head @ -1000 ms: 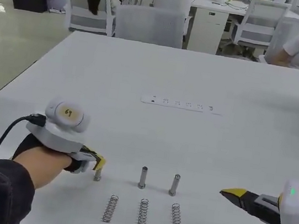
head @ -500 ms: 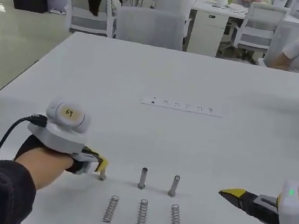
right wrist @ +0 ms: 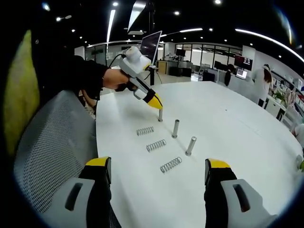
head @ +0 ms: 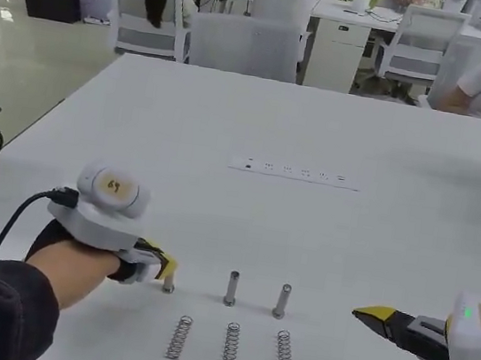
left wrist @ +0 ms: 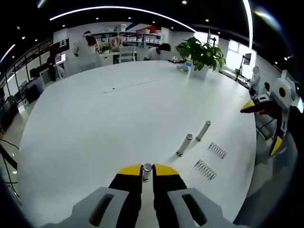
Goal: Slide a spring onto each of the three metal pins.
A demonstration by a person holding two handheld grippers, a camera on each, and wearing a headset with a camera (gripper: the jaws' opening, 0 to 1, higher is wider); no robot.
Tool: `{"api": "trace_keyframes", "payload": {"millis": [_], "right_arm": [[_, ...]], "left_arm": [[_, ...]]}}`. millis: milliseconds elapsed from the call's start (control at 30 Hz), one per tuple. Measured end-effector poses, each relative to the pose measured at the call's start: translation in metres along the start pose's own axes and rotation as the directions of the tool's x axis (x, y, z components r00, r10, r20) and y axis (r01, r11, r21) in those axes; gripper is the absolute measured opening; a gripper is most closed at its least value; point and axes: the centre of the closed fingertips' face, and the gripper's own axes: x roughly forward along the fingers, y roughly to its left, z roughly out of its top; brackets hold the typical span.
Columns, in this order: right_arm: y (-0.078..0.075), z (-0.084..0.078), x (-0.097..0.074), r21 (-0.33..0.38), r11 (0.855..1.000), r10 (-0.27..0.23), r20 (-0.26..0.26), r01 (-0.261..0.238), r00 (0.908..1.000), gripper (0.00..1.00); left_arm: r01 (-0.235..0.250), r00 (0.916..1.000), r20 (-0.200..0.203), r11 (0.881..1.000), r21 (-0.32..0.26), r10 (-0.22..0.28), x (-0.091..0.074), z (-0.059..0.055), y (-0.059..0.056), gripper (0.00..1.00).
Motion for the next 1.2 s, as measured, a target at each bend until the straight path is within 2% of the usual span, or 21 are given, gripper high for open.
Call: {"api": "trace_keyframes", "payload": {"millis": [400, 700, 1033, 1100, 1200], "right_arm": [[0.000, 0.000, 0.001, -0.004, 1.000, 0.004, 0.000, -0.004, 1.0000, 0.79], [0.000, 0.000, 0.001, -0.005, 1.000, 0.002, 0.000, -0.002, 1.0000, 0.79], [0.000, 0.001, 0.002, -0.006, 1.000, 0.003, 0.001, -0.003, 1.0000, 0.80], [0.001, 0.001, 0.002, -0.009, 1.000, 0.004, -0.001, -0.004, 1.0000, 0.80], [0.002, 0.002, 0.002, -0.010, 1.000, 0.005, 0.001, -0.005, 1.0000, 0.80]], "left_arm": [[0.007, 0.9999, 0.013, 1.000, -0.001, -0.007, 0.001, 0.000, -0.001, 0.06], [-0.006, 0.9994, 0.033, 1.000, -0.016, 0.006, -0.002, 0.000, 0.001, 0.18], [-0.031, 0.9963, 0.079, 0.999, -0.043, 0.034, -0.016, 0.006, 0.004, 0.32], [-0.061, 0.9942, 0.086, 0.997, -0.041, 0.064, -0.019, 0.006, 0.008, 0.37], [-0.063, 0.9933, 0.092, 0.996, -0.061, 0.069, -0.023, 0.005, 0.009, 0.40]]}}
